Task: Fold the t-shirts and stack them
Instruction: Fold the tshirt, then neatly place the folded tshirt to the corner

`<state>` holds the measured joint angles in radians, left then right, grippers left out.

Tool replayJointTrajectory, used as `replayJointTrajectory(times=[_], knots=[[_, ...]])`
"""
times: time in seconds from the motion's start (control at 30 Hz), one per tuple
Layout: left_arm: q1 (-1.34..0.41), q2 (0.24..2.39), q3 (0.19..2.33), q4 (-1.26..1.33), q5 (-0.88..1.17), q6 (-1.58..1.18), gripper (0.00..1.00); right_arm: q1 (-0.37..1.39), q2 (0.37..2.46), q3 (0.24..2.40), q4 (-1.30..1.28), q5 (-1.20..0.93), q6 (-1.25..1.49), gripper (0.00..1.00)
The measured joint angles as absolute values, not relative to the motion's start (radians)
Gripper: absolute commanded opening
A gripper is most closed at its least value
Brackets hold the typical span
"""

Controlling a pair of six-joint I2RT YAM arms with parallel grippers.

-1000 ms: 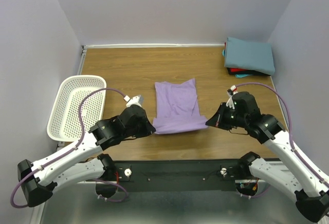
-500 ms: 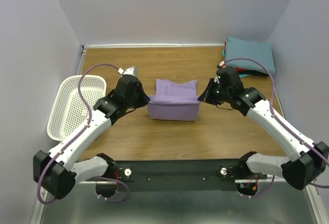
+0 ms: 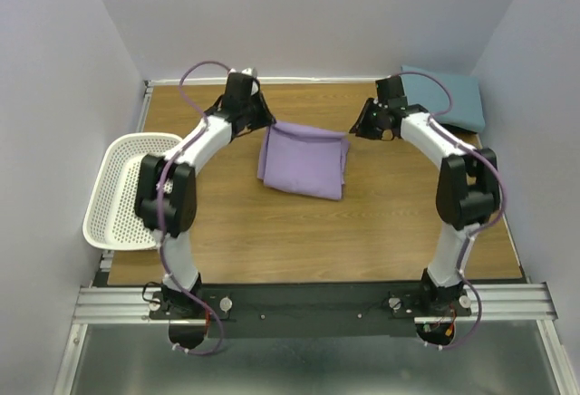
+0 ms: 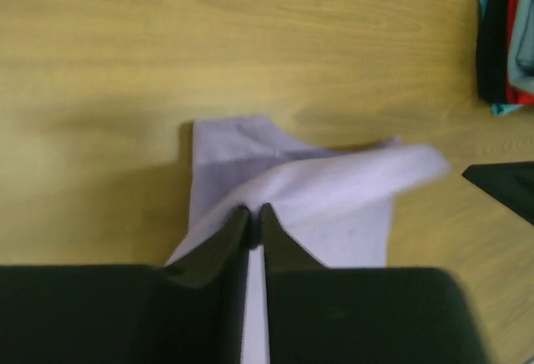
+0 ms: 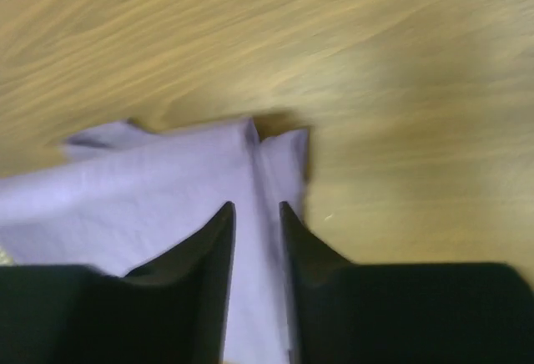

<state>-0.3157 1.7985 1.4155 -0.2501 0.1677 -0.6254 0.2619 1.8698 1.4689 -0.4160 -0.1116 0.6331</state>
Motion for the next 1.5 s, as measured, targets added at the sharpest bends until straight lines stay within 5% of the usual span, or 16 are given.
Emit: replayJointTrajectory(times=[0.03,0.1,0.17,0.2,0.27,0.43,0.77,1.5], knots=[[-0.306,1.886,1.499,-0.239,0.183,-0.612,0.25,0.244,1.918,1.494,-0.404,-0.115,0.624,0.7],[-0.286,2.044,1.671,-0.253,0.203,-0.582,0.27,0.213,2.015,1.555,-0.405,-0.118,0.61,0.77],[-0.269,2.124,1.744,-0.249,0.22,-0.569,0.37,0.188,2.074,1.594,-0.404,-0.116,0.584,0.79],[-0.26,2.13,1.743,-0.258,0.223,-0.564,0.51,0.183,2.082,1.6,-0.405,-0.115,0.574,0.79],[-0.248,2.123,1.739,-0.273,0.223,-0.547,0.53,0.181,2.074,1.6,-0.406,-0.114,0.565,0.79],[-0.235,2.056,1.714,-0.284,0.149,-0.542,0.28,0.216,2.0,1.555,-0.381,-0.102,0.554,0.77],[-0.347,1.862,1.341,-0.268,-0.025,-0.621,0.02,0.398,1.908,1.379,-0.354,-0.053,0.548,0.77],[-0.539,1.825,1.097,-0.186,-0.213,-0.762,0.0,0.405,1.919,1.241,-0.262,0.035,0.516,0.8]])
